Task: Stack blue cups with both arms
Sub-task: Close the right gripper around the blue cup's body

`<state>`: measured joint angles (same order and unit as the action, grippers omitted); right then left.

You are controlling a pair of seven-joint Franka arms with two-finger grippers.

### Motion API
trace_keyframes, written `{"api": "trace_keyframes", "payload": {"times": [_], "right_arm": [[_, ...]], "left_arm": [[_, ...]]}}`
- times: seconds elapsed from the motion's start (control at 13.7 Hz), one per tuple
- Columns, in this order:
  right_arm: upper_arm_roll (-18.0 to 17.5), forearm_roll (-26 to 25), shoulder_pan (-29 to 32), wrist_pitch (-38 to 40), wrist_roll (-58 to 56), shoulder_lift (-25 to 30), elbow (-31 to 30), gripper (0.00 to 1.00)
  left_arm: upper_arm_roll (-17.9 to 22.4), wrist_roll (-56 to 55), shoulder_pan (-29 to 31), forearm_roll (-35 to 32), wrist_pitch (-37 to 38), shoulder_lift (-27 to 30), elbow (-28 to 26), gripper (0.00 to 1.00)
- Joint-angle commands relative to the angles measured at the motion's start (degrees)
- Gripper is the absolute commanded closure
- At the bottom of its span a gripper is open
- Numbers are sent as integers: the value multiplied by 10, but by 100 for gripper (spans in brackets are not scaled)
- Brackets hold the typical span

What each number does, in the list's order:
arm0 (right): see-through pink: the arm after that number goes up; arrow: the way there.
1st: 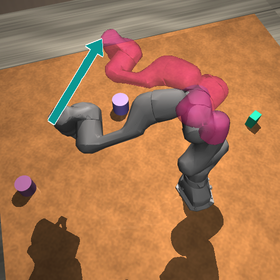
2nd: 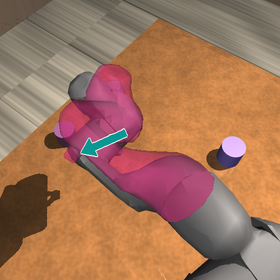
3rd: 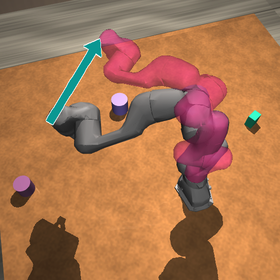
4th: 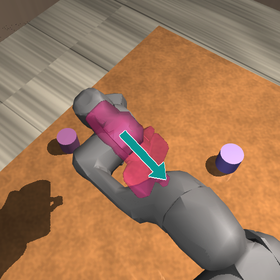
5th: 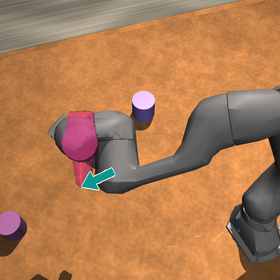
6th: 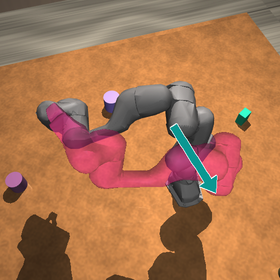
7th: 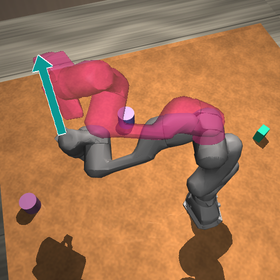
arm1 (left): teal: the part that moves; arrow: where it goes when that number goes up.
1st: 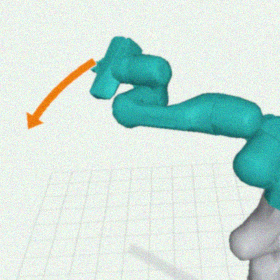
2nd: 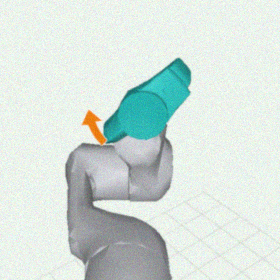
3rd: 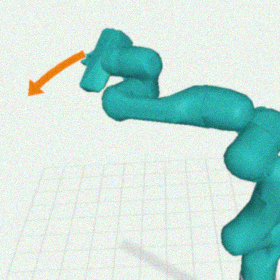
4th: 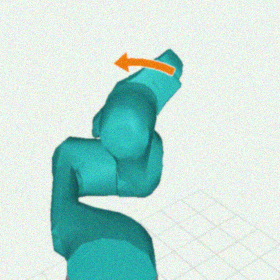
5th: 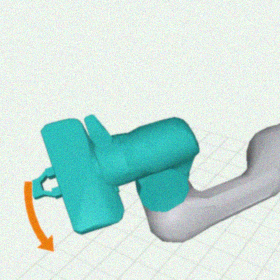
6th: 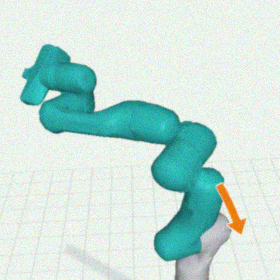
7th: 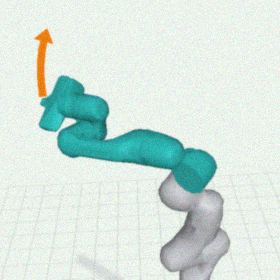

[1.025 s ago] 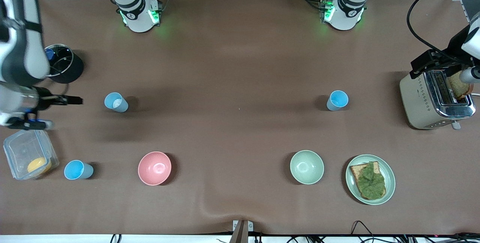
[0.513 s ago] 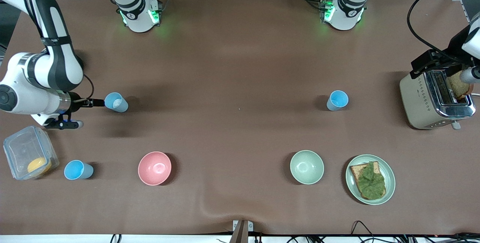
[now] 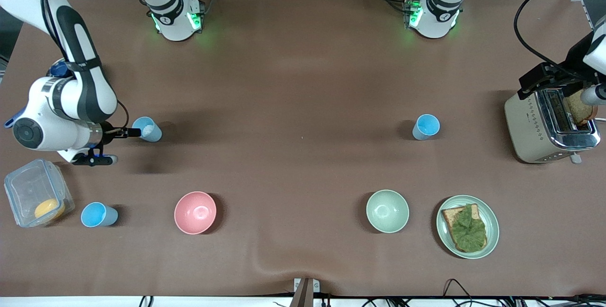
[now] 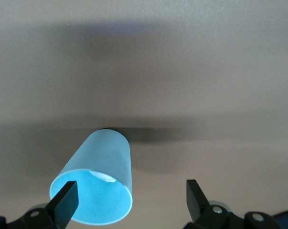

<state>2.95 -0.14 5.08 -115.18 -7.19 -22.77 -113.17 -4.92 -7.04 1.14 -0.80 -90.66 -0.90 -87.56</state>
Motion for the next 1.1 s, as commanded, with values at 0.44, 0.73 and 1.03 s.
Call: {"api": "trace_keyframes", "payload": {"times": [0.44,0.73,1.03], "right_arm": [[1,18,-5,18,6,-24,5,100],[1,29,-44,117,90,-38,78,100],[-1,115,-140,222,219,-46,174,100]], "left_arm": [[-3,-12,2,-4,12,-2,11,0],[-3,-12,3,-4,12,-2,11,0],[-3,-12,2,-4,12,-2,11,0]]}}
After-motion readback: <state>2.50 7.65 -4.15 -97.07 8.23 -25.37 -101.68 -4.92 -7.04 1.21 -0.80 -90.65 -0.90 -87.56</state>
